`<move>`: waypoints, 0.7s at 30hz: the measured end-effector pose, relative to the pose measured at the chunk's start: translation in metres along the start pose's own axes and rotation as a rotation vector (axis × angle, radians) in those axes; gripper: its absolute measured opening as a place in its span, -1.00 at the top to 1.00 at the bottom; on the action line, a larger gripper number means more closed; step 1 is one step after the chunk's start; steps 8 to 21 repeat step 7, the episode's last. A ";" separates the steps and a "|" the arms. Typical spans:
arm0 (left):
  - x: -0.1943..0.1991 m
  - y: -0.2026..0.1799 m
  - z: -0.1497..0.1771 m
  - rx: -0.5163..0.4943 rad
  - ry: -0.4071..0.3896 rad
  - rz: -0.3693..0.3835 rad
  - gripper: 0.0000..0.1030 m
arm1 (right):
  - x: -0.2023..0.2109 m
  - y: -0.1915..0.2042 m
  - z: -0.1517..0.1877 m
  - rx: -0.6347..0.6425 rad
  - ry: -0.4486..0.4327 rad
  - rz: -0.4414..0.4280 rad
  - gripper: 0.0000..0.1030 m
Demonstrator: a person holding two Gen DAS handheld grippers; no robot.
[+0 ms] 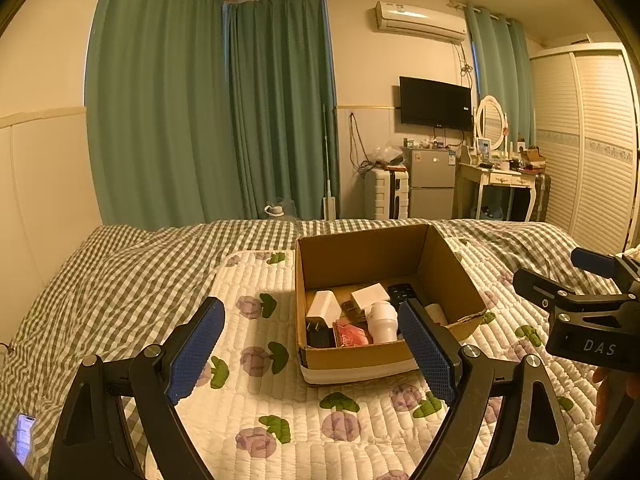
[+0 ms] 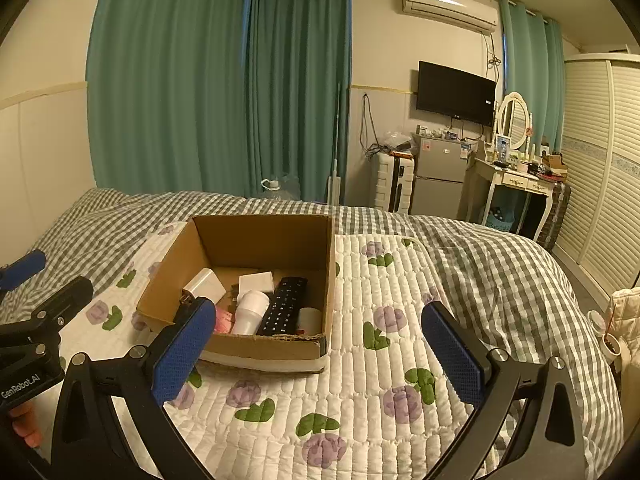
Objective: Organize rigid objects
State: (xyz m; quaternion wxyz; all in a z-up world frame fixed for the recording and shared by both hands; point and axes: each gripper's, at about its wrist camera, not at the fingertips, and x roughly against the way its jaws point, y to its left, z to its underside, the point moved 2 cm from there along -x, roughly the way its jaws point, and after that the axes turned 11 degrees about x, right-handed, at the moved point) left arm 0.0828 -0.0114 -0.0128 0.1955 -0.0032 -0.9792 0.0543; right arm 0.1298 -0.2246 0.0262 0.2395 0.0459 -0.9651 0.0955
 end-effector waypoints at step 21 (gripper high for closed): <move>-0.001 -0.001 0.003 0.002 0.006 -0.006 -0.76 | -0.001 0.001 0.001 0.006 0.004 0.007 -1.00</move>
